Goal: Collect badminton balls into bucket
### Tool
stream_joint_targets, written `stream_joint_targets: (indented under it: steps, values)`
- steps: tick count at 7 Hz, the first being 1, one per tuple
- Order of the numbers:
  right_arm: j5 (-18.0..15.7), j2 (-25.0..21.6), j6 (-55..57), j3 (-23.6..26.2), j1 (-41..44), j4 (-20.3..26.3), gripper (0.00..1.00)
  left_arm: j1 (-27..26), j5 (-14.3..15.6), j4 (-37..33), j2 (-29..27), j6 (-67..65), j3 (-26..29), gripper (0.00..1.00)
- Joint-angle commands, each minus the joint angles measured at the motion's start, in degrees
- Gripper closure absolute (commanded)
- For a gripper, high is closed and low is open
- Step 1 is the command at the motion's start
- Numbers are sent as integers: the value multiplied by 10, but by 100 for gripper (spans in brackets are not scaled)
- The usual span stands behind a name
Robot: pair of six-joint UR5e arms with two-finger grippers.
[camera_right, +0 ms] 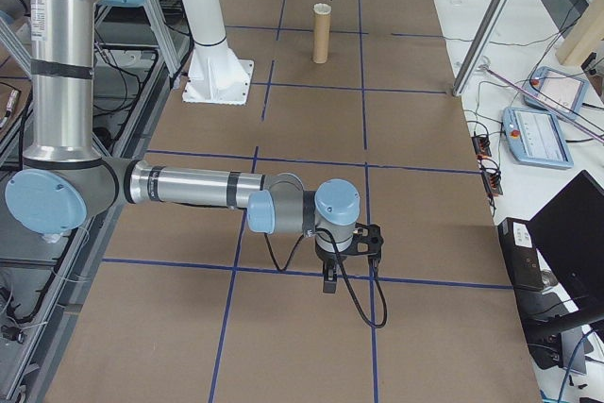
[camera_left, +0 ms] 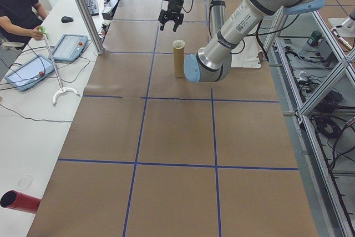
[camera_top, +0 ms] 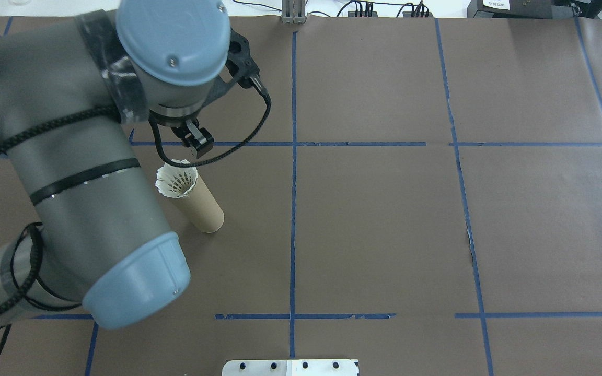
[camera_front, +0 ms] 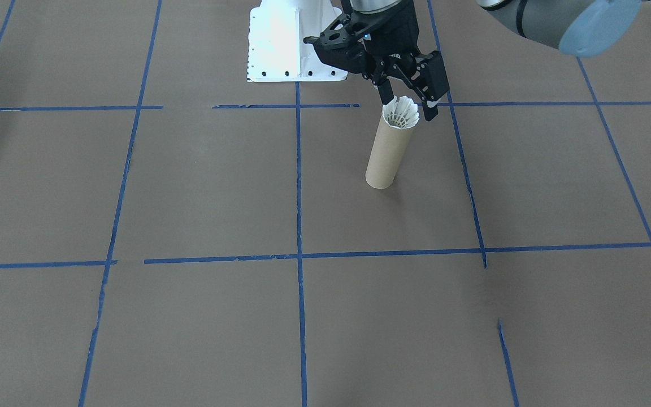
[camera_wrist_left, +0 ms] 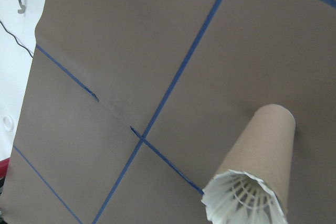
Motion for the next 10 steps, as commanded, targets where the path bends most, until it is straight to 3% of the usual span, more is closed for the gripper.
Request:
stream_joint_targets:
  steps: [1, 3, 4, 5, 6, 7, 10]
  values:
    - [0, 0, 0, 0, 0, 0, 0, -90, -69, -145, 84, -17, 5, 0]
    - [0, 0, 0, 0, 0, 0, 0, -166, -179, -233, 158, -16, 36, 0]
    - [0, 0, 0, 0, 0, 0, 0, -195, -243, -238, 174, -17, 57, 0]
    - [0, 0, 0, 0, 0, 0, 0, -200, -284, -239, 199, -16, 63, 0]
    - [0, 0, 0, 0, 0, 0, 0, -208, -302, -258, 224, -16, 68, 0]
    - [0, 0, 0, 0, 0, 0, 0, -236, -304, -309, 233, -17, 111, 0]
    - [0, 0, 0, 0, 0, 0, 0, -326, -361, -384, 272, -9, 182, 0]
